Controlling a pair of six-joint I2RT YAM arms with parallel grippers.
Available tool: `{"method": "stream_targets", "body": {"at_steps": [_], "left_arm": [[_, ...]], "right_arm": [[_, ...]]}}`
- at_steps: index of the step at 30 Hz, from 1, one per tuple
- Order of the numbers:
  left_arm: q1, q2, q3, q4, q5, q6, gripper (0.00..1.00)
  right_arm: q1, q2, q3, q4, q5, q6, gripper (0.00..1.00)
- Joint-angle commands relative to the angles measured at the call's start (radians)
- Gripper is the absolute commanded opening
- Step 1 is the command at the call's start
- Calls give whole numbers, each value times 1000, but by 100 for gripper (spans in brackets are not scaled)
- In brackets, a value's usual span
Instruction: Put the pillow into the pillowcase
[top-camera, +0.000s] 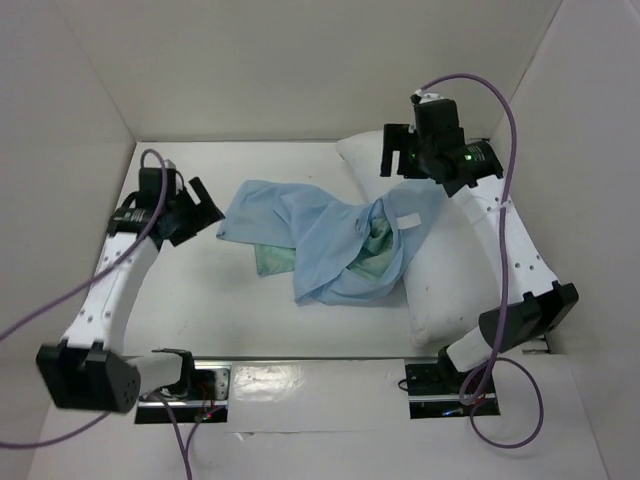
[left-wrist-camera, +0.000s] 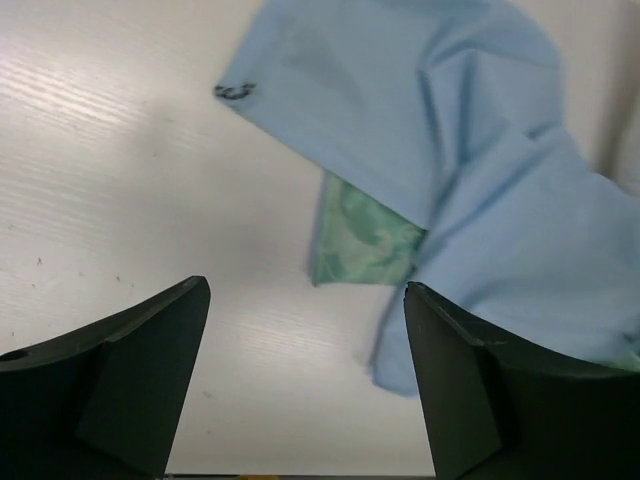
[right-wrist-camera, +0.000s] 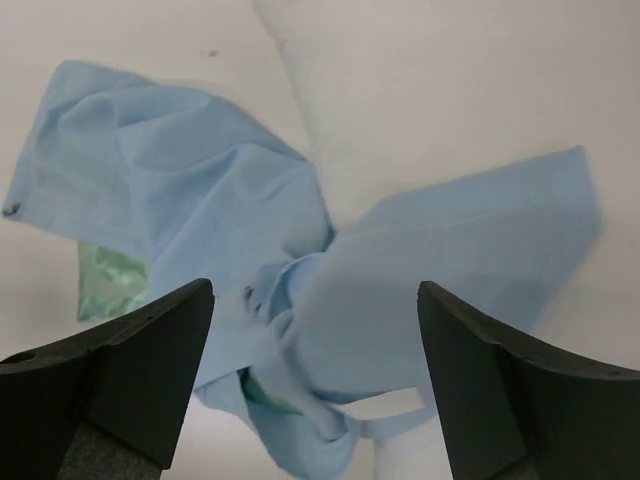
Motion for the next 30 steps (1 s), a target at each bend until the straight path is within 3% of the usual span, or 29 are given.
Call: {"method": "stream_targets", "body": {"at_steps": [1,9,19,24,28,30], "left_arm": [[16,183,-12,30,-70,8,93],[16,516,68,94,-36,-3,97],[-2,792,207,142,-45,8,100],[-21,868,250,162,-45,8,100],[-21,929,290,162,-33,8,89],[-21,963,304,162,-10,8,63]], "right_arm": [[112,-12,54,-57,-8,-11,91],[485,7,-128,-31,128,116,97],[666,80,-403,113,88,274,100],[685,175,-414,174,56,283,100],[657,273,-413,217,38,271,100],[644,309,-403,230,24,271,100]]}}
